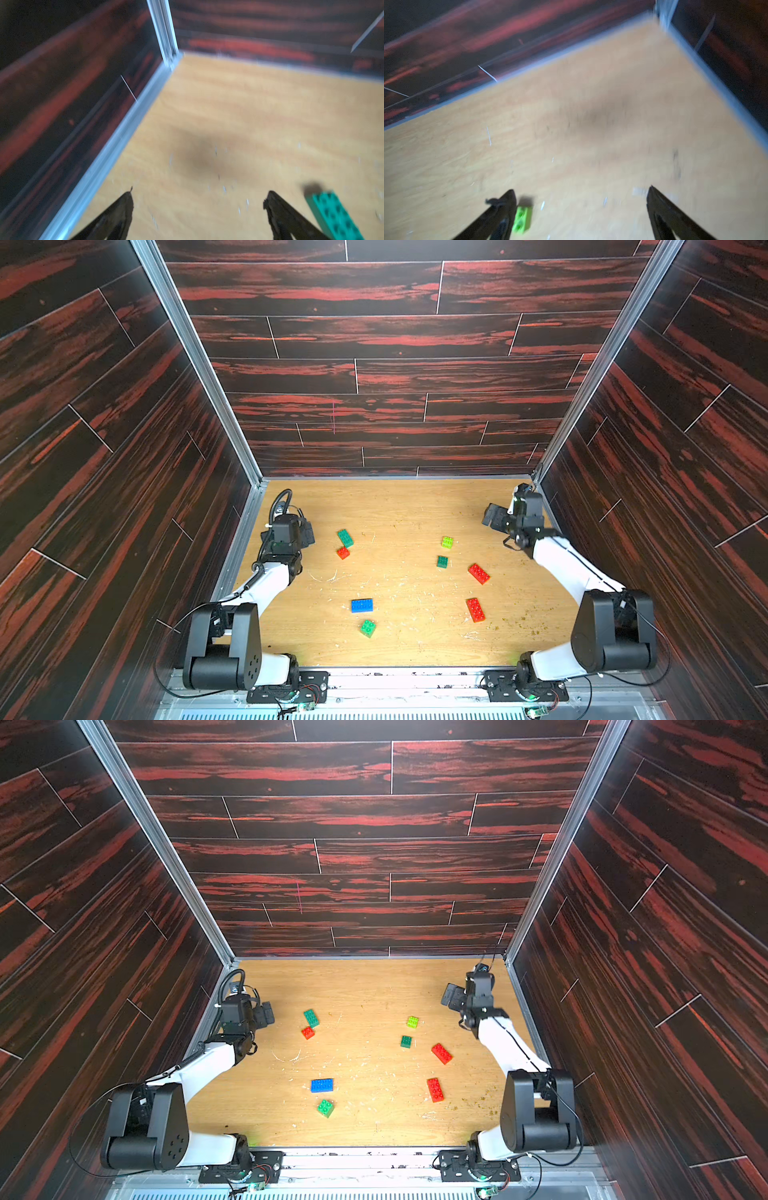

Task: Assemble a carrot with lego
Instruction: Move the lego brick at the center of the board.

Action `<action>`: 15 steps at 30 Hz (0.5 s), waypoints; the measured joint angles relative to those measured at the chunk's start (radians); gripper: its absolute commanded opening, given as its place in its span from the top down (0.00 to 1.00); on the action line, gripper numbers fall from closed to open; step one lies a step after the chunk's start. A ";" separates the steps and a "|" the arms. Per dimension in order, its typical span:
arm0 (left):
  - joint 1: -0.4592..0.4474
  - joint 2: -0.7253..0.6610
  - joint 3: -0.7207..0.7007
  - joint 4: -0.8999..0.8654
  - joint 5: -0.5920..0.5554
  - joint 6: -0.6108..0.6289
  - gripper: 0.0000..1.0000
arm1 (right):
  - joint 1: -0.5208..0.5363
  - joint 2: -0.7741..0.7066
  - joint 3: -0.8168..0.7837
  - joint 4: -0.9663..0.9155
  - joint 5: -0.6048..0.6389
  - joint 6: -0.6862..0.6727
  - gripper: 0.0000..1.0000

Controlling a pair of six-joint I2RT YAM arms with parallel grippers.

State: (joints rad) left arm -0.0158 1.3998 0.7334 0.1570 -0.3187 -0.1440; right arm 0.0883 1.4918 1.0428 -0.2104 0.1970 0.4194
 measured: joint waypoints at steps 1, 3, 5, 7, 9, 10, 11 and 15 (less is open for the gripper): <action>-0.008 0.000 0.013 -0.040 0.007 -0.005 0.01 | 0.006 0.001 0.014 -0.076 -0.013 0.056 0.05; -0.025 -0.001 0.037 -0.098 0.026 -0.013 0.01 | 0.014 0.001 0.021 -0.187 -0.043 0.152 0.07; -0.042 -0.005 0.060 -0.147 0.055 -0.021 0.01 | 0.019 0.005 0.014 -0.290 -0.090 0.251 0.11; -0.056 -0.010 0.083 -0.188 0.087 -0.026 0.01 | 0.024 0.013 0.006 -0.354 -0.131 0.325 0.12; -0.067 -0.010 0.104 -0.216 0.120 -0.031 0.01 | 0.029 0.030 0.003 -0.406 -0.162 0.381 0.13; -0.072 -0.010 0.114 -0.228 0.135 -0.032 0.01 | 0.034 0.043 0.004 -0.428 -0.173 0.404 0.13; -0.076 -0.010 0.122 -0.238 0.149 -0.032 0.01 | 0.039 0.054 0.004 -0.443 -0.180 0.419 0.13; -0.081 -0.009 0.136 -0.265 0.195 -0.032 0.01 | 0.050 0.093 0.003 -0.487 -0.212 0.469 0.13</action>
State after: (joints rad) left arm -0.0967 1.3907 0.8692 -0.1078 -0.1234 -0.1764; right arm 0.1387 1.5845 1.0458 -0.6971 -0.0154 0.8883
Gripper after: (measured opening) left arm 0.987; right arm 0.874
